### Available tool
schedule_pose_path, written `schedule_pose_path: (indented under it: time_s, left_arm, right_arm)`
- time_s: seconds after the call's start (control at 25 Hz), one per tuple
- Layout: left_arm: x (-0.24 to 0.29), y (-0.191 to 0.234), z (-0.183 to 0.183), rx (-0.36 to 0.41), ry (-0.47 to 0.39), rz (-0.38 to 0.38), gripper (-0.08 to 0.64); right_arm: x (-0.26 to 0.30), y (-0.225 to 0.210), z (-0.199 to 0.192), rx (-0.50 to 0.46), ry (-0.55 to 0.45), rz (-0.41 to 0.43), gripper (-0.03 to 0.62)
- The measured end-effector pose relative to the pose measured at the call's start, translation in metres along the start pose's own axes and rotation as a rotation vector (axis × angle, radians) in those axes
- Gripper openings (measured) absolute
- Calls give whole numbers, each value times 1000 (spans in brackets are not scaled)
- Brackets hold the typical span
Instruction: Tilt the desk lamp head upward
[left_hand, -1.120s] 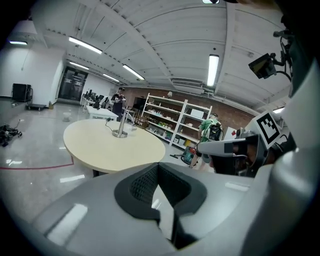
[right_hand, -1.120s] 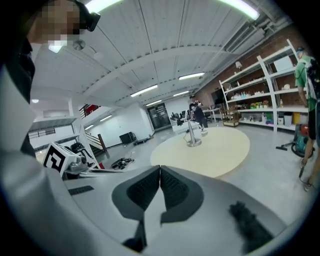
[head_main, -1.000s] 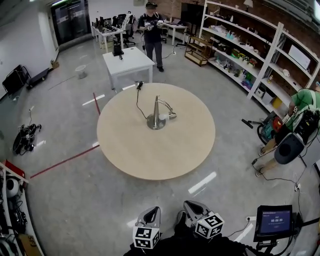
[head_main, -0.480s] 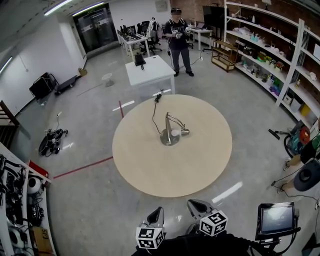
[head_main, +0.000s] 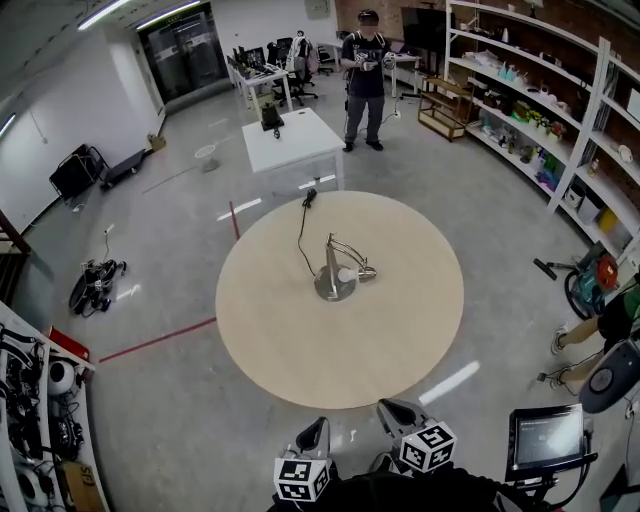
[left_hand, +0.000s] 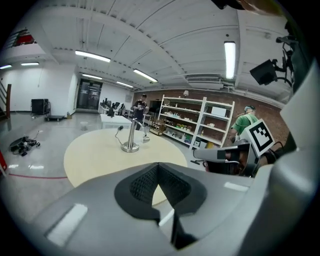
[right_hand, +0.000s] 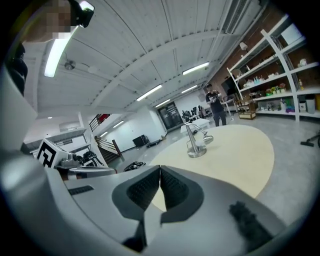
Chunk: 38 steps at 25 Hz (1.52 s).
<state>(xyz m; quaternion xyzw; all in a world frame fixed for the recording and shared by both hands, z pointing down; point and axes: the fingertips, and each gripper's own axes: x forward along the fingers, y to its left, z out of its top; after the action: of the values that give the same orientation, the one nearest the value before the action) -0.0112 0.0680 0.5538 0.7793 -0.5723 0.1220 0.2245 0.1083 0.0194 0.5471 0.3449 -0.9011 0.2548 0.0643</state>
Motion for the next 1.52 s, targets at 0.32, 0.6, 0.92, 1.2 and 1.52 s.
schedule_pose_path:
  time_s: [0.32, 0.6, 0.92, 1.2, 1.52]
  left_arm:
    - [44, 56, 48, 30, -54, -165, 6]
    - [56, 113, 69, 1, -57, -270, 6]
    - [66, 139, 73, -13, -49, -315, 6]
    - [73, 152, 85, 0, -44, -244, 6]
    - [112, 134, 112, 61, -30, -112, 6]
  right_arm:
    - [45, 0, 37, -31, -60, -169, 6]
    - [75, 23, 54, -50, -71, -308, 6]
    - [103, 20, 64, -50, -62, -370, 6]
    - [132, 17, 72, -72, -50, -281, 6]
    - [151, -36, 110, -33, -112, -138, 6]
